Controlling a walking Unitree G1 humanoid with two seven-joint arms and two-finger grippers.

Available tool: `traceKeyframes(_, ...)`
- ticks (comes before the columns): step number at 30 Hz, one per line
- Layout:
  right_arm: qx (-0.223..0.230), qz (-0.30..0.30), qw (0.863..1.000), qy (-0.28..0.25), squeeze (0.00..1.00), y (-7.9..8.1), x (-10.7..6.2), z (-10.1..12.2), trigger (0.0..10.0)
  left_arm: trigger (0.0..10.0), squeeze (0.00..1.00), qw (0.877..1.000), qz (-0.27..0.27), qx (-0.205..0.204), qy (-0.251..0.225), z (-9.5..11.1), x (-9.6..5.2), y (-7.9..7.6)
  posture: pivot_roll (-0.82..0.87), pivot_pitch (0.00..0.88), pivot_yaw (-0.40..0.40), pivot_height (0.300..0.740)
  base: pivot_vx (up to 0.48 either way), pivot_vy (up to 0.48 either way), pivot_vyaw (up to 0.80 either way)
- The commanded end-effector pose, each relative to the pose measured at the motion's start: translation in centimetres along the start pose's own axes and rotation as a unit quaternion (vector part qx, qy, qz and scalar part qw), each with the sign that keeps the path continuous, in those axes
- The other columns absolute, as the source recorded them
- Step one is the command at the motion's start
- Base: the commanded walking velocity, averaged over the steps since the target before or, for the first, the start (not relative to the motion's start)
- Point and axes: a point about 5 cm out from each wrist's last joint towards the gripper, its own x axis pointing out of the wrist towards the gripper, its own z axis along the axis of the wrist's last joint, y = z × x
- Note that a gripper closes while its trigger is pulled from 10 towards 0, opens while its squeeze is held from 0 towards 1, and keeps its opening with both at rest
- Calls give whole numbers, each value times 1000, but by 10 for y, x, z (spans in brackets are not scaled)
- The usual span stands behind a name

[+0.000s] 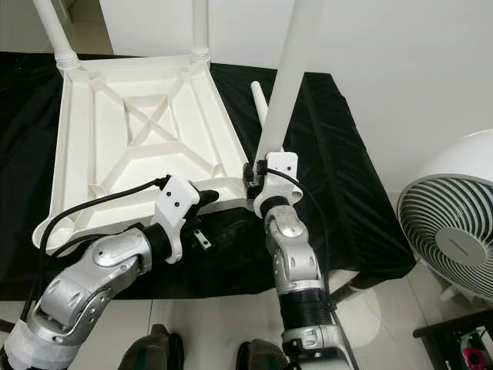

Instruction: Building children table

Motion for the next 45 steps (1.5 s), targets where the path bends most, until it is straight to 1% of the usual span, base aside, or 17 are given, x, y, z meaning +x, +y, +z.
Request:
traceKeyframes(1,25,0,1000,-5,78,-2,-1,3,10000,10000,0,1000,-13,-3,0,1,-1,-4,-13,71,-42,740,0,0,0)
traceKeyframes(2,30,10,999,-9,1000,-1,-1,5,10000,10000,0,1000,-13,-3,0,1,-1,-4,-11,73,-43,740,0,0,0)
traceKeyframes(8,34,46,998,-33,1000,-4,-3,15,10000,10000,0,1000,-12,-4,0,2,-2,-3,-12,76,-43,740,0,0,0)
traceKeyframes(13,27,62,997,-34,1000,-7,-4,17,10000,10000,0,1000,-11,-4,-2,2,-2,-3,-9,76,-43,740,0,0,0)
traceKeyframes(15,17,97,995,-26,1000,-12,-5,17,10000,10000,0,1000,-9,-5,-4,4,-1,-2,-11,74,-43,740,0,0,0)
traceKeyframes(18,17,97,995,-26,1000,-12,-5,17,10000,10000,0,1000,-9,-5,-4,4,-1,-2,-11,74,-43,740,0,0,0)
traceKeyframes(20,10,114,993,-22,1000,-13,-6,16,10000,10000,0,1000,-9,-4,-4,4,-1,-2,-11,74,-43,740,0,0,0)
traceKeyframes(21,-25,169,985,-11,0,-19,-7,13,10000,10000,0,1000,-10,-3,-5,5,-1,-2,-14,68,-40,740,0,0,0)
traceKeyframes(22,-59,219,974,1,0,-25,-8,11,10000,10000,0,1000,-11,-2,-6,5,-1,-1,-16,68,-39,740,0,0,0)
traceKeyframes(23,-59,219,974,1,0,-25,-8,11,10000,10000,0,1000,-11,-2,-6,5,-1,-1,-16,68,-39,740,0,0,0)
traceKeyframes(25,-98,268,958,19,0,-38,-7,8,10000,10000,0,1000,-12,-1,-6,5,0,-1,-16,68,-40,740,0,0,0)
traceKeyframes(26,-98,268,958,19,0,-38,-7,8,10000,10000,0,1000,-12,-1,-6,5,0,-1,-16,68,-40,740,0,0,0)
traceKeyframes(31,-108,308,945,28,0,-45,-4,10,10000,10000,0,1000,-12,-1,-9,7,0,-1,-11,62,-42,740,0,0,0)
traceKeyframes(33,-117,331,936,33,0,-47,-1,10,10000,10000,0,1000,-11,-1,-9,7,1,-1,-7,59,-42,740,0,0,0)
traceKeyframes(39,-123,346,930,34,0,-48,3,11,10000,10000,0,1000,-10,0,-9,7,0,0,0,56,-40,740,0,0,0)
traceKeyframes(44,-134,352,926,31,0,-53,14,12,9922,10000,0,1000,-11,2,-8,8,0,1,7,49,-37,740,0,0,0)
traceKeyframes(45,-131,355,925,32,0,-54,14,11,4275,10000,0,1000,-11,3,-8,8,0,1,6,47,-36,740,0,0,0)
